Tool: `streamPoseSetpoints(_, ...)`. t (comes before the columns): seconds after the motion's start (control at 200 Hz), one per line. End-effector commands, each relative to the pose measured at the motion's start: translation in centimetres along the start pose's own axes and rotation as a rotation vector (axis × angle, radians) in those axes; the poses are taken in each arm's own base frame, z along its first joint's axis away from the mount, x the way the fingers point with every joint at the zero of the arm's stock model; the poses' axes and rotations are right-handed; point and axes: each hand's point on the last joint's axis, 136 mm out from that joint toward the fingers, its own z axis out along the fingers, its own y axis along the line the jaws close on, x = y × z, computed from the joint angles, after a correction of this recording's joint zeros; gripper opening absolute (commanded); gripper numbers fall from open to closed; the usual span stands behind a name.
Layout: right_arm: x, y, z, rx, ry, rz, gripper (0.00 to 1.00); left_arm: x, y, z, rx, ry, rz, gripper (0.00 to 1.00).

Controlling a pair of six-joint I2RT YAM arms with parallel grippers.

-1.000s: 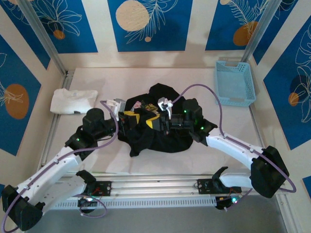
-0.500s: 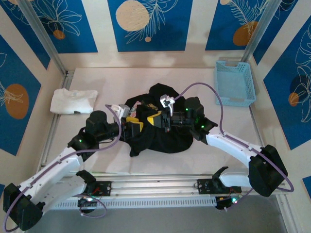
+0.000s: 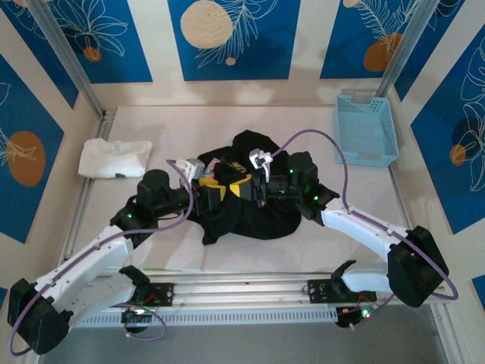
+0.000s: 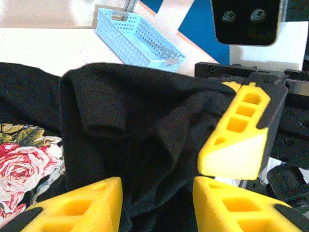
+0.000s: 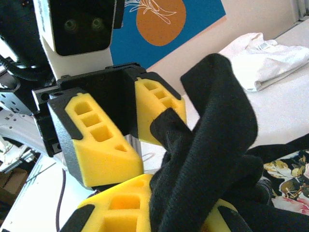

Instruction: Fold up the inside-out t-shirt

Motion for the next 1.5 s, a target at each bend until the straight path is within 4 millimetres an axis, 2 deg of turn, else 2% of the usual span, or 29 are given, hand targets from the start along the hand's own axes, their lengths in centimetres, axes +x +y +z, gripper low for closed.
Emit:
streamPoseSetpoints(0.0,0.4,0.4,-0.1,-0.028,0.004,-0.027,0.00,-2.5,-0.6,0.2,0.018,-0.058,0.016,0.39)
streamPoseSetpoints(0.18,0.7,0.3,-0.1,-0.025,0.012,-0.029,0.00,-3.7,-0.9,0.6,0.032,-0.082,0.025,0.30)
streamPoseSetpoints(0.435,0.8,-0.5,-0.1,0.020,0.012,-0.017,0.00,-4.5,-1.6,0.8,0.068,-0.096,0.024,0.05)
streamPoseSetpoints(0.505,0.6,-1.6,-0.1,0.085,0.013,0.007,0.08,-4.8,-2.2,0.6,0.092,-0.097,0.012,0.00)
streamPoseSetpoints(0.575,0.6,-2.8,-0.1,0.165,0.023,0.026,0.23,-5.3,-3.0,0.3,0.123,-0.101,-0.010,0.00)
streamPoseSetpoints(0.645,0.9,-2.9,0.2,0.202,0.041,-0.005,0.34,-6.1,-3.8,-0.1,0.142,-0.116,-0.037,0.00)
streamPoseSetpoints(0.73,1.4,-2.4,0.9,0.209,0.064,-0.065,0.41,-7.1,-4.8,-0.7,0.163,-0.138,-0.047,0.00)
streamPoseSetpoints(0.835,2.0,-2.1,1.6,0.197,0.083,-0.082,0.45,-7.8,-5.6,-1.2,0.178,-0.159,-0.042,0.00)
streamPoseSetpoints(0.9,2.1,-2.2,1.9,0.195,0.084,-0.080,0.44,-7.9,-5.8,-1.2,0.187,-0.160,-0.042,0.00)
streamPoseSetpoints(0.955,2.1,-2.3,2.0,0.196,0.082,-0.076,0.39,-7.8,-6.0,-1.3,0.200,-0.160,-0.042,0.00)
streamPoseSetpoints(1.19,1.5,-2.1,1.6,0.193,0.056,-0.082,0.02,-6.5,-6.2,-1.1,0.240,-0.149,-0.032,0.00)
streamPoseSetpoints(1.26,1.4,-2.0,1.2,0.187,0.060,-0.102,0.00,-5.8,-6.3,-1.2,0.252,-0.136,-0.019,0.10)
streamPoseSetpoints(1.33,1.3,-1.7,0.6,0.162,0.054,-0.123,0.00,-5.1,-5.3,-1.4,0.200,-0.126,-0.007,0.28)
streamPoseSetpoints(1.375,1.2,-1.4,0.2,0.141,0.046,-0.134,0.00,-4.7,-4.3,-1.6,0.138,-0.126,0.000,0.37)
streamPoseSetpoints(1.495,1.2,-1.1,-0.7,0.116,0.034,-0.145,0.00,-3.9,-1.0,-2.5,-0.052,-0.143,-0.003,0.46)
